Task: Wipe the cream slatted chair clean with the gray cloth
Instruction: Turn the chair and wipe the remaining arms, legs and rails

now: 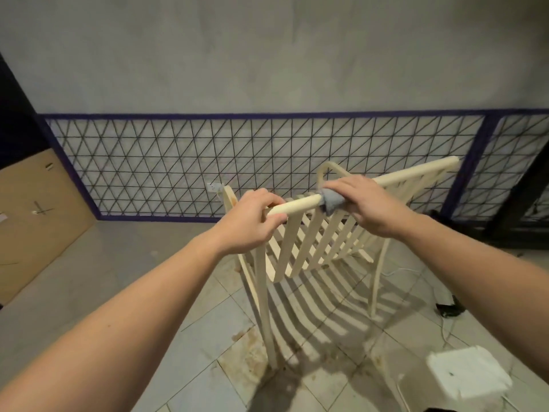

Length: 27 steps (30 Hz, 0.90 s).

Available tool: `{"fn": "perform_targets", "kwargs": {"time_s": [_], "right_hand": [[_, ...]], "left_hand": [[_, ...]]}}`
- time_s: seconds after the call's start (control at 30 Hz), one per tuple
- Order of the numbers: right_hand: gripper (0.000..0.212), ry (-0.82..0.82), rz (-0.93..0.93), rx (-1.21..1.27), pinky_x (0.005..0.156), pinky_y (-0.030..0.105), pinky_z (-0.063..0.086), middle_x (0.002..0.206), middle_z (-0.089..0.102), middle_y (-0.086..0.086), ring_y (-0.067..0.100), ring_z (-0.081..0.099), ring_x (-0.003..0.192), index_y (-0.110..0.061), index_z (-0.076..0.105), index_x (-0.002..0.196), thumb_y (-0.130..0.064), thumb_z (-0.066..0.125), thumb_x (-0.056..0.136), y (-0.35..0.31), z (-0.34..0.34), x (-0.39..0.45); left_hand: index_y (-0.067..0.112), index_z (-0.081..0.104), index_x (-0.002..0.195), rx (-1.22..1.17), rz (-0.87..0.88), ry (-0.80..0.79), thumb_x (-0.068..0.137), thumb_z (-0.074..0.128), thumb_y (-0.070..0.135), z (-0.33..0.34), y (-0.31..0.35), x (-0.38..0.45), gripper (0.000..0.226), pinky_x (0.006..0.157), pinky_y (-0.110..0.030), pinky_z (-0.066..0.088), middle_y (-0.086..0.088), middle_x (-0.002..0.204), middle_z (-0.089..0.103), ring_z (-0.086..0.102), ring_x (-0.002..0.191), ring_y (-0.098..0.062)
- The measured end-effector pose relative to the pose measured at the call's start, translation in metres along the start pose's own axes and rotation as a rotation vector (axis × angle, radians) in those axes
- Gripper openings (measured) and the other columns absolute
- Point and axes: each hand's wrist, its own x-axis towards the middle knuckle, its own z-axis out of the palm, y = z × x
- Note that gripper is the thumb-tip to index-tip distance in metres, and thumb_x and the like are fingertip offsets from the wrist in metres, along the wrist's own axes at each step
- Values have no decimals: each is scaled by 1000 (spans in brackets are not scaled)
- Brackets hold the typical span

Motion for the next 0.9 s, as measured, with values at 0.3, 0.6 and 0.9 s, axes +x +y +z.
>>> {"fn": "perform_targets", "kwargs": {"time_s": [0.3,0.6,0.9], "right_hand": [[48,-88,-126,35,98,38,32,126,52,-10,15,43,113,-37,40,142,-27,56,97,-73,23,35],[59,-30,-211,8,80,29,17,90,40,-17,8,28,88,-33,51,125,10,51,85,-65,24,27],[50,-88,-201,-6,93,36,31,114,50,-21,13,46,108,-35,55,132,-5,59,92,8,-9,-10]], "left_hand": [[32,65,110,-63,-211,-257,97,65,17,4,-42,-17,20,101,-27,44,10,116,66,57,111,-7],[37,66,94,-92,-156,-277,98,62,21,7,-37,-15,17,84,-26,42,13,97,65,58,93,-3],[50,61,82,-156,-91,-153,96,64,21,57,9,-1,32,88,-25,42,28,80,62,52,91,14]]}}
